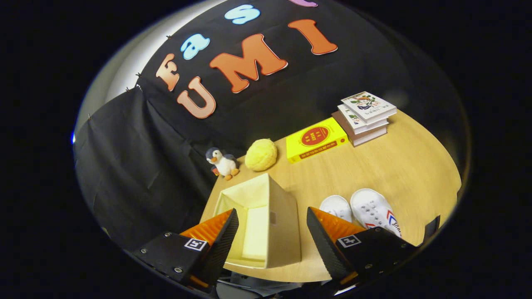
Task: Open the storage box then place both shoes into the box .Put the left shoe in first, then the right shoe, with the right side of both shoes facing outward in a uniform manner.
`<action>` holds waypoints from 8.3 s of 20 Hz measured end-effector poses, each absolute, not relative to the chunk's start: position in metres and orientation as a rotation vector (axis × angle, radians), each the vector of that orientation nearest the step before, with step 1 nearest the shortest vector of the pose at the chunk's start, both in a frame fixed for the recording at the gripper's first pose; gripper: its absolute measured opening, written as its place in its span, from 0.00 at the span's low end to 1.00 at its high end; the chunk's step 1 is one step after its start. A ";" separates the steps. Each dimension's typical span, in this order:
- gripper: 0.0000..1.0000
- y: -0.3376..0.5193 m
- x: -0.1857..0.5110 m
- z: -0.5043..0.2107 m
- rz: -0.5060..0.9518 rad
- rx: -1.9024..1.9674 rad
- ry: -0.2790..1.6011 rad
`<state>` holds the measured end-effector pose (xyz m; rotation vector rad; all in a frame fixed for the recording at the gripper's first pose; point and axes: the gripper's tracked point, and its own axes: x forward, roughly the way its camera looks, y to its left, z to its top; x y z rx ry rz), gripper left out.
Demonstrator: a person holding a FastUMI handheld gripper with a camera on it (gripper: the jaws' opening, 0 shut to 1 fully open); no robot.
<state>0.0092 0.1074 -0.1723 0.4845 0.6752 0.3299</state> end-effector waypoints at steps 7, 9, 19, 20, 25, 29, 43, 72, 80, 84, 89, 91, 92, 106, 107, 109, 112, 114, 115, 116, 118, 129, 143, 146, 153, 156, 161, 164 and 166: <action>0.80 0.067 0.001 -0.263 0.285 0.383 0.909; 0.65 0.058 -0.005 -0.286 0.256 0.334 0.978; 0.46 0.060 -0.003 -0.362 0.277 0.179 1.162; 0.44 0.060 0.000 -0.365 0.283 0.168 1.171; 0.21 0.069 0.000 -0.379 0.347 0.134 1.245; 0.22 0.069 -0.001 -0.378 0.350 0.177 1.222; 0.00 0.094 0.002 -0.318 0.416 0.678 1.046; 0.00 0.307 0.002 -0.205 0.510 0.524 0.946; 0.00 0.323 0.000 -0.242 0.470 0.465 0.976; 0.03 0.324 0.006 -0.268 0.438 0.385 1.005; 0.31 0.330 0.003 -0.252 0.473 0.429 0.996; 0.62 0.314 0.009 -0.241 0.457 0.400 0.959; 0.69 0.309 0.008 -0.234 0.459 0.419 0.945; 0.98 0.149 0.016 -0.177 0.348 0.500 0.800; 0.98 0.138 0.015 -0.179 0.337 0.497 0.805; 0.98 0.113 0.011 -0.183 0.318 0.495 0.819; 0.98 0.080 0.006 -0.187 0.303 0.498 0.828; 0.98 0.059 0.002 -0.192 0.296 0.498 0.835; 0.98 0.049 0.001 -0.194 0.290 0.495 0.837; 0.98 0.039 -0.002 -0.196 0.284 0.491 0.839; 0.98 0.017 -0.004 -0.202 0.275 0.476 0.841; 0.99 -0.065 -0.012 -0.304 0.233 0.166 0.979; 0.50 -0.050 0.000 -0.384 0.377 0.009 1.167; 0.45 -0.046 -0.002 -0.386 0.398 0.051 1.193; 0.18 -0.050 0.002 -0.386 0.361 0.176 1.125; 0.00 -0.046 0.000 -0.383 0.326 0.327 1.112; 0.00 -0.026 0.005 -0.371 0.312 0.556 1.076; 0.00 -0.014 0.012 -0.346 0.334 0.611 1.024; 0.00 -0.005 0.015 -0.327 0.350 0.593 1.001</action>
